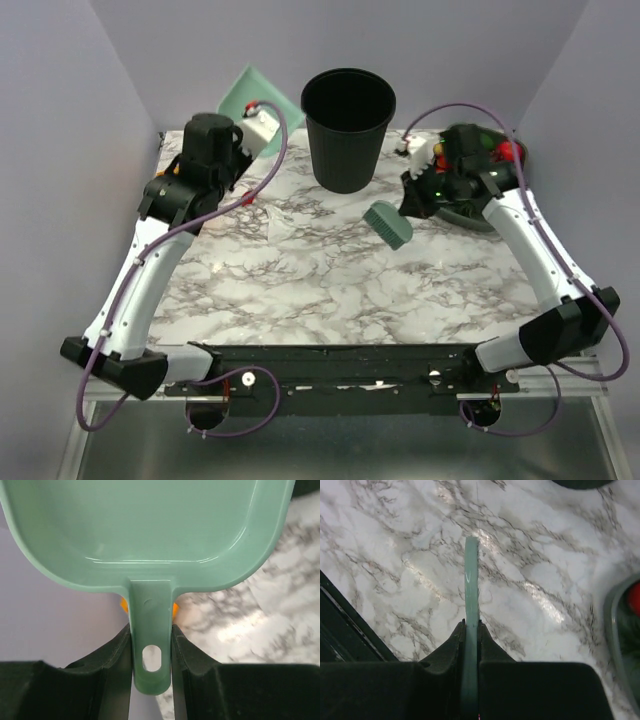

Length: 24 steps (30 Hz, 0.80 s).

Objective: Sweep away the paper scraps from the table

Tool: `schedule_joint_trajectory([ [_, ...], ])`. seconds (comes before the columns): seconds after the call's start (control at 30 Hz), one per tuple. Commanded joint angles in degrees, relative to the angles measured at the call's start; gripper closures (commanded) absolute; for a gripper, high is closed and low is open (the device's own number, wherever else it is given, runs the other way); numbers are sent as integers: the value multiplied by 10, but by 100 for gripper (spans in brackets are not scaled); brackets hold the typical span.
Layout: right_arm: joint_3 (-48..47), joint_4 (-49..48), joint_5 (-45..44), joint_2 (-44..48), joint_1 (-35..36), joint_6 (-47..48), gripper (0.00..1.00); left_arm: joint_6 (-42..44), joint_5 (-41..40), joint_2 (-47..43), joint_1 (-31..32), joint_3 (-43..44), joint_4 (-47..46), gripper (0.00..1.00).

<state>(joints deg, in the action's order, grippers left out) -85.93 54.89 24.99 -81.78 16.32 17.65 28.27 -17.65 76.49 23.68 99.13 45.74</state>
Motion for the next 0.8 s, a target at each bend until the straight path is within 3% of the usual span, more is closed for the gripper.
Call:
schedule_joint_trajectory([
  [0.0,-58,-12,-57,-68,82,105,99,-100,82,-63,-4,-134,116,100],
  [0.1,-115,-42,-82,-119,126,162,99,-124,112,-86,-14,-158,129,100],
  [0.2,-152,-98,-85,-179,154,246,100,-156,176,-64,-55,-106,152,100],
  [0.33,-102,-270,-56,-190,180,393,99,-182,215,-25,-97,-29,169,100],
  [0.43,-70,-340,-8,-194,187,505,99,-195,203,-3,-135,-9,183,100],
  [0.77,-59,-363,44,-276,250,682,99,-199,224,-3,-195,-56,224,100],
])
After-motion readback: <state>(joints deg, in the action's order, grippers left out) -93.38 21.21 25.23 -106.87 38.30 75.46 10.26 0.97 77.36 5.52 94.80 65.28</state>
